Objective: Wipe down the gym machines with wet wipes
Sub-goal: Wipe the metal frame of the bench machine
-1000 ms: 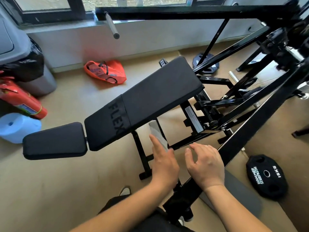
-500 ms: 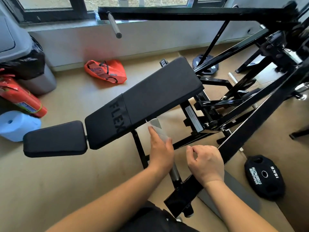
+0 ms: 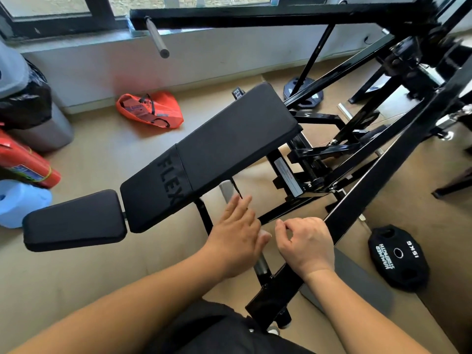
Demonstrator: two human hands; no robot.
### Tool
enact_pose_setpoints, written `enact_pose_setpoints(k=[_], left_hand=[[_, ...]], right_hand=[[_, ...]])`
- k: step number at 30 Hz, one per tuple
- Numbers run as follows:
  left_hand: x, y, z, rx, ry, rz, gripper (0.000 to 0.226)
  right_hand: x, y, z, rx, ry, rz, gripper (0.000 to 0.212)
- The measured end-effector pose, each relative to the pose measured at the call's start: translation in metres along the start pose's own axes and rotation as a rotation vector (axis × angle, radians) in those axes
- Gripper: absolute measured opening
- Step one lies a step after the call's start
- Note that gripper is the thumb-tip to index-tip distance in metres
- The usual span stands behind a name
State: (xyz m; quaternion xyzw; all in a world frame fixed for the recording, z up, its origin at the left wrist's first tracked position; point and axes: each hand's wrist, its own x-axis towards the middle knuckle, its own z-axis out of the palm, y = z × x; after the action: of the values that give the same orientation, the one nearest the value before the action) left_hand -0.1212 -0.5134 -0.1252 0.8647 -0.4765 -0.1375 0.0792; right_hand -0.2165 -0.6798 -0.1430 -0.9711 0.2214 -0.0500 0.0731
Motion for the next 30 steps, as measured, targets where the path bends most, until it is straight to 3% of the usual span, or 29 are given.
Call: enact_pose_setpoints(k=[2, 4, 10, 16, 22, 27, 29, 30], left_hand=[[-0.011, -0.01, -0.008, 0.027, -0.02, 0.289, 0.059], [0.001, -0.03, -0.019, 0.047, -0.047, 0.444, 0.049], [0.02, -0.039, -0.022, 0.192, 0.093, 0.274, 0.052], [-0.006, -0.031, 0.008, 0.152, 0.071, 0.628, 0.04], [0.017, -0.019, -0.013, 0.214, 0.123, 0.251, 0.056], [-0.029, 0.009, 0.016, 0.087, 0.04, 0.533, 0.043], [-0.018, -0.004, 0.012, 0.133, 0.081, 0.525, 0.039], [-0.012, -0.011, 0.008, 0.158, 0.134, 0.436, 0.038]], right_hand=[[0.0, -0.001, -0.002, -0.002, -0.006, -0.004, 0.054], [0.0, -0.001, -0.002, -0.007, -0.015, 0.004, 0.056], [-0.001, -0.002, -0.004, 0.015, 0.022, 0.011, 0.056], [-0.001, -0.004, -0.005, 0.028, 0.079, 0.004, 0.054], [-0.001, -0.004, -0.004, 0.011, 0.071, 0.018, 0.054], [-0.003, -0.005, -0.01, 0.08, 0.1, -0.002, 0.053], [-0.005, -0.003, -0.012, 0.118, 0.1, -0.037, 0.054], [-0.005, -0.002, -0.013, 0.141, 0.094, -0.065, 0.055]])
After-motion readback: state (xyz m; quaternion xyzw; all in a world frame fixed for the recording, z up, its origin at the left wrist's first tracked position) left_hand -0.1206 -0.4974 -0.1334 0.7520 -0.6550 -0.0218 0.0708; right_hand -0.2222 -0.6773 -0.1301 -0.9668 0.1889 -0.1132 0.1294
